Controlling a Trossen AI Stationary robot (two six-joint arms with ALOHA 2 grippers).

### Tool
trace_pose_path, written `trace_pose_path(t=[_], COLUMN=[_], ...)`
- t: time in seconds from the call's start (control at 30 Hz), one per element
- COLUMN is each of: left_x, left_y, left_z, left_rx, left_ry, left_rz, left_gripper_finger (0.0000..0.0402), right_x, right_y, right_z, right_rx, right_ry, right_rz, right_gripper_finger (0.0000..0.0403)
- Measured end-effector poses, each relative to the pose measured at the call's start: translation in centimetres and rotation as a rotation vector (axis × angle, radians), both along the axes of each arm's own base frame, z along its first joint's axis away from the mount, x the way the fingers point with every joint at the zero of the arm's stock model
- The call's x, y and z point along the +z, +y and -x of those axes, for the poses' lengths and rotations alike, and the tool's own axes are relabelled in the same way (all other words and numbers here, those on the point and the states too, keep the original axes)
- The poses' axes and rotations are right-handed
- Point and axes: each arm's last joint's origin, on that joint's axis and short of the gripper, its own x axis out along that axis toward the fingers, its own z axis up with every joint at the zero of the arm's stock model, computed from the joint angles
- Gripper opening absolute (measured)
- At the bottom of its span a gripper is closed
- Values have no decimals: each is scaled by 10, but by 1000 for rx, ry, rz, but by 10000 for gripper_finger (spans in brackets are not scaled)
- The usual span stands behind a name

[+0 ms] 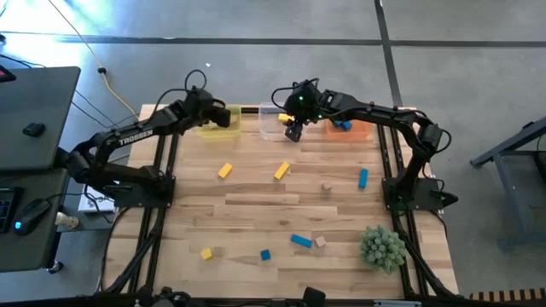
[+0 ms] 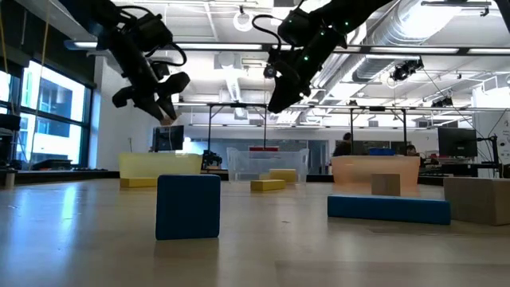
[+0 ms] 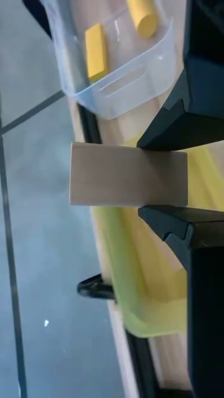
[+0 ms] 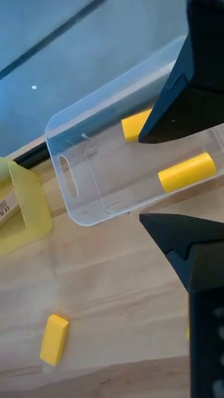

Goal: Sort & place blocks by color
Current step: Put the brown block into the yellow bin

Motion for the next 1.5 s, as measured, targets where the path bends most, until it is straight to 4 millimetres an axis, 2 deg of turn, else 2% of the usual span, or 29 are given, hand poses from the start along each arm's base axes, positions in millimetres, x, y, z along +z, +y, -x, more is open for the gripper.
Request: trace_pose_path(t=[0.2,0.37,0.53,0.77,1.1,1.5], left_x=[0,-3,-13,-39,-64,-68], left_y=[9,14,22,33,42,45], left_z=[12,19,21,16,10,8], left_rx=[-29,-74,-118,-178,-240,-279], left_ry=[42,73,118,200,254,300], left_rz=[-3,9,53,139,197,171], left_gripper_finger=[98,99,99,101,117,153], right_x=[-1,-5,-12,-20,-24,-26], right_y=[3,6,10,22,63,112], right_z=[0,4,12,26,24,30], right_rx=[-108,-204,-330,-560,-669,-822], right_ry=[-66,-37,45,189,347,489], right_rz=[-194,-311,-424,-583,-546,-379], right_gripper_finger=[183,183,183,183,183,183])
